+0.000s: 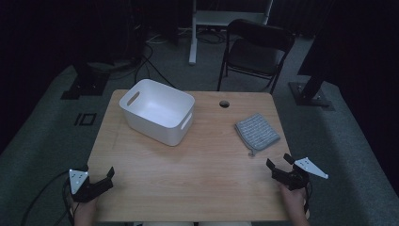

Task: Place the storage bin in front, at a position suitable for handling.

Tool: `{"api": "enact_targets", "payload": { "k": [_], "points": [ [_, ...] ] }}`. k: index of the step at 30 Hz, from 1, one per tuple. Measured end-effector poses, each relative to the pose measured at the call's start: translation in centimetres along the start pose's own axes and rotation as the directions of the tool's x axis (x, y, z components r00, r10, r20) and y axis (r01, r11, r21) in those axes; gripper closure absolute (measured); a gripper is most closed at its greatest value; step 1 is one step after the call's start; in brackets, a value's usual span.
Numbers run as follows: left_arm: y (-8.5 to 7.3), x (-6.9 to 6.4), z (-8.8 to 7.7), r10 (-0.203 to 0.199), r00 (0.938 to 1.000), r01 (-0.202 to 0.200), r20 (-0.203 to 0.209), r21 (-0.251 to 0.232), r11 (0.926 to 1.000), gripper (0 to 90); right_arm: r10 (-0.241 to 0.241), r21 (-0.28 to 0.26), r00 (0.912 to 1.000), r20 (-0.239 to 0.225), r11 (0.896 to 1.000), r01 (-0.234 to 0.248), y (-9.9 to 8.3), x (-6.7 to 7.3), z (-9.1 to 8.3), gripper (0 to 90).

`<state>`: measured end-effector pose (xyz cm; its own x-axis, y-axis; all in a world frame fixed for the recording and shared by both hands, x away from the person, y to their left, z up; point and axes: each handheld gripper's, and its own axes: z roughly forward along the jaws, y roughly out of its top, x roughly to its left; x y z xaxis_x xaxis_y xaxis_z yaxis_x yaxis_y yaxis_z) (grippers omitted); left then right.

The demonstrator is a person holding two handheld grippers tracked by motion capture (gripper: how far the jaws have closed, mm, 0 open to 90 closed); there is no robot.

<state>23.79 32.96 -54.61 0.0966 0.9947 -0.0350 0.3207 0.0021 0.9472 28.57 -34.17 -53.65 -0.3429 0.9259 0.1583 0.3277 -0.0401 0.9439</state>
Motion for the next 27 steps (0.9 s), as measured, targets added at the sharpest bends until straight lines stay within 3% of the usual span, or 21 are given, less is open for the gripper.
{"api": "enact_targets", "payload": {
  "k": [4,11,17,18,20,27],
  "points": [
    [0.1,-0.2,0.1,0.000,1.0000,0.000,0.010,0.002,1.0000,2.1,-0.002,0.031,0.9999,0.011,1.000,0.002,-0.3,-0.3,0.1,12.4],
    [0.1,-0.4,0.2,0.013,0.9980,-0.012,0.061,-0.011,0.9999,2.1,0.008,0.074,0.9999,-0.006,0.997,-0.008,-0.6,-0.9,0.7,12.4],
    [0.2,-0.6,0.2,0.028,0.9966,-0.026,0.077,-0.021,0.9994,2.1,-0.006,0.089,0.9979,-0.064,0.996,0.011,0.2,0.2,1.8,12.5],
    [0.2,-0.6,0.2,0.028,0.9965,-0.026,0.079,-0.022,0.9994,2.1,-0.006,0.089,0.9979,-0.064,0.996,0.011,0.2,0.2,1.8,12.5],
    [0.3,-0.7,0.2,0.020,0.9965,-0.018,0.081,-0.023,0.9996,2.1,-0.059,0.088,0.9959,-0.069,0.994,0.065,0.9,0.9,2.2,12.5],
    [0.4,-0.9,0.0,0.026,0.9967,-0.024,0.077,-0.024,0.9994,2.2,-0.060,0.072,0.9951,-0.079,0.995,0.065,2.3,1.2,2.9,12.5]
  ]
}}
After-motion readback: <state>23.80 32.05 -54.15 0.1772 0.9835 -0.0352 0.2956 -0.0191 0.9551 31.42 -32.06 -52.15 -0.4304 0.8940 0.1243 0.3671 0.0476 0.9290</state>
